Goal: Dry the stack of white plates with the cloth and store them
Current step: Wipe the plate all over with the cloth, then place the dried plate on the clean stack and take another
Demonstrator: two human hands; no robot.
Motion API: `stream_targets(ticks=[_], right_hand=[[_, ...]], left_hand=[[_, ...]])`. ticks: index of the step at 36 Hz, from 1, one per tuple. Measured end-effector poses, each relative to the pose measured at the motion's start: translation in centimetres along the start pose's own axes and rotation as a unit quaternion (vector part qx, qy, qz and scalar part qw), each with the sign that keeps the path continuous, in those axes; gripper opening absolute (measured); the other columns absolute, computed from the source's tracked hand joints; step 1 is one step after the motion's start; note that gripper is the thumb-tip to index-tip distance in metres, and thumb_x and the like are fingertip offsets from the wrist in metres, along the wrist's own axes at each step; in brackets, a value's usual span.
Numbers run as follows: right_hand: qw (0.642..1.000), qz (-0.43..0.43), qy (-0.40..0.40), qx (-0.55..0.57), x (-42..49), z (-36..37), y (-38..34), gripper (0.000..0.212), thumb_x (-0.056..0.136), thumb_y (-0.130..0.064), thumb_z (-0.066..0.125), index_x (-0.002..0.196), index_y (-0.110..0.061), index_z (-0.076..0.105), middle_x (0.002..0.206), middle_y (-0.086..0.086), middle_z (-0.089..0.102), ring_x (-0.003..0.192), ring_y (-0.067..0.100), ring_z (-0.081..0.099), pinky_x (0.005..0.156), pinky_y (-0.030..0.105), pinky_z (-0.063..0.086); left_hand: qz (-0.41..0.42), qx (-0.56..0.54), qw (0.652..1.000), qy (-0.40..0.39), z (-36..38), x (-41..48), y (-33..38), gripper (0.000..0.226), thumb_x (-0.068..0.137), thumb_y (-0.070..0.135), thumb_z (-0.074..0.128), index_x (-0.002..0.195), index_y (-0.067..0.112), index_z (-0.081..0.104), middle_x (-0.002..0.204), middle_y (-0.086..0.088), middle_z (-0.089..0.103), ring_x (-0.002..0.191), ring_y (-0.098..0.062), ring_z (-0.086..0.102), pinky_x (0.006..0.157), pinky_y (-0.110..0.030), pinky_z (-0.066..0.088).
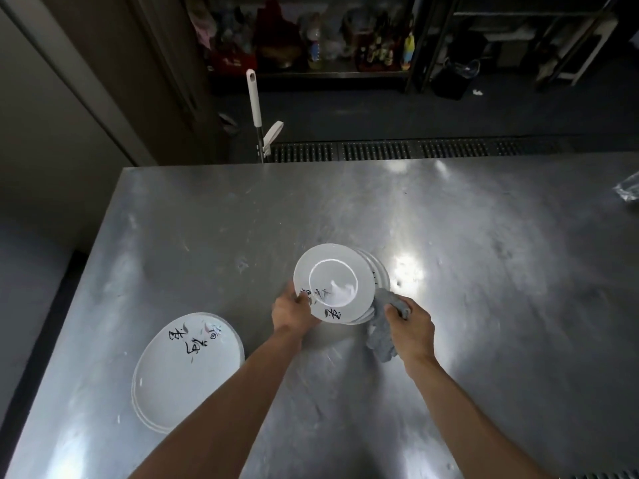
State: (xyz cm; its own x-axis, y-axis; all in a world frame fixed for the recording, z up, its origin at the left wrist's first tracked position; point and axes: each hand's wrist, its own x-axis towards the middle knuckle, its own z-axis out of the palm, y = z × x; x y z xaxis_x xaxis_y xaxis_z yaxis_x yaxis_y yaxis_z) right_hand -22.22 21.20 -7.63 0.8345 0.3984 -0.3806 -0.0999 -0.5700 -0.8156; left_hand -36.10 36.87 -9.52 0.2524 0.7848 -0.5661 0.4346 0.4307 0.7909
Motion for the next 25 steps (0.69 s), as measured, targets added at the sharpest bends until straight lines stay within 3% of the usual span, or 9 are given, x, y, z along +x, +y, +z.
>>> stream_targets(ticks=[3,7,12,15,18,20,22,25], right_hand=[[0.998,-0.019,-0.017,-0.054,1.3,0.3,-0.1,0.030,0.100,-0.019,0.053,0.126,-0.025,0.067,0.113,-0.002,0.070,0.107,0.021,0.065,0.087,0.023,0.046],[0.997,-0.021,-0.026,-0.072,2.9,0.5,0.3,0.037,0.103,-0.017,0.050,0.139,-0.022,0.059,0.135,0.000,0.064,0.125,0.023,0.059,0.097,0.019,0.040],[0.994,-0.001,-0.080,-0.072,4.1,0.3,0.7,0.040,0.103,-0.016,0.048,0.140,-0.030,0.057,0.129,0.004,0.066,0.106,0.017,0.059,0.091,0.024,0.045],[0.994,-0.008,-0.086,-0.066,4.5,0.0,1.0,0.042,0.103,-0.018,0.049,0.142,-0.033,0.054,0.133,0.002,0.064,0.118,0.021,0.060,0.096,0.025,0.045],[0.993,-0.015,-0.090,-0.079,4.6,-0.3,1.2,0.043,0.104,-0.019,0.048,0.146,-0.030,0.051,0.137,0.001,0.062,0.128,0.023,0.056,0.100,0.023,0.042],[0.994,-0.025,-0.080,-0.074,4.4,-0.6,1.1,0.041,0.104,-0.018,0.049,0.143,-0.029,0.054,0.126,-0.006,0.065,0.126,0.019,0.057,0.094,0.010,0.042],[0.995,-0.056,-0.053,-0.066,3.8,-0.7,0.6,0.037,0.102,-0.015,0.051,0.136,-0.027,0.060,0.111,-0.014,0.063,0.118,0.013,0.060,0.077,-0.004,0.039],[0.992,-0.117,-0.037,-0.012,2.7,-0.4,-0.3,0.037,0.099,-0.009,0.055,0.131,-0.025,0.065,0.117,-0.012,0.065,0.102,-0.008,0.062,0.065,-0.002,0.044]], left_hand=[[0.011,0.088,0.996,0.014,-0.1,0.9,0.1,0.034,0.096,0.008,0.048,0.121,0.020,0.068,0.104,-0.012,0.074,0.095,-0.037,0.069,0.084,-0.048,0.061],[0.013,0.136,0.991,-0.017,0.1,1.5,0.1,0.035,0.095,0.005,0.047,0.119,0.016,0.069,0.106,-0.015,0.074,0.103,-0.041,0.067,0.091,-0.048,0.057],[0.009,0.177,0.984,-0.032,1.0,1.5,0.3,0.036,0.094,0.006,0.045,0.121,0.015,0.066,0.110,-0.022,0.071,0.106,-0.045,0.066,0.092,-0.053,0.056],[0.008,0.175,0.983,-0.046,1.6,1.1,0.2,0.039,0.093,0.006,0.045,0.124,0.017,0.065,0.109,-0.017,0.072,0.107,-0.042,0.067,0.093,-0.049,0.057],[-0.002,0.155,0.987,-0.050,2.0,0.5,0.0,0.039,0.093,0.006,0.045,0.123,0.021,0.066,0.106,-0.010,0.073,0.108,-0.037,0.067,0.086,-0.035,0.054],[-0.002,0.145,0.988,-0.052,1.9,0.5,-0.1,0.040,0.093,0.006,0.044,0.122,0.023,0.066,0.105,-0.010,0.073,0.108,-0.036,0.067,0.079,-0.030,0.050],[0.003,0.144,0.988,-0.061,1.7,0.5,0.0,0.041,0.092,0.008,0.046,0.124,0.024,0.066,0.111,-0.010,0.074,0.109,-0.035,0.067,0.081,-0.030,0.050],[0.012,0.140,0.989,-0.052,0.7,0.4,0.6,0.035,0.092,0.014,0.054,0.117,0.033,0.070,0.115,-0.003,0.075,0.113,-0.027,0.067,0.090,-0.028,0.048]])
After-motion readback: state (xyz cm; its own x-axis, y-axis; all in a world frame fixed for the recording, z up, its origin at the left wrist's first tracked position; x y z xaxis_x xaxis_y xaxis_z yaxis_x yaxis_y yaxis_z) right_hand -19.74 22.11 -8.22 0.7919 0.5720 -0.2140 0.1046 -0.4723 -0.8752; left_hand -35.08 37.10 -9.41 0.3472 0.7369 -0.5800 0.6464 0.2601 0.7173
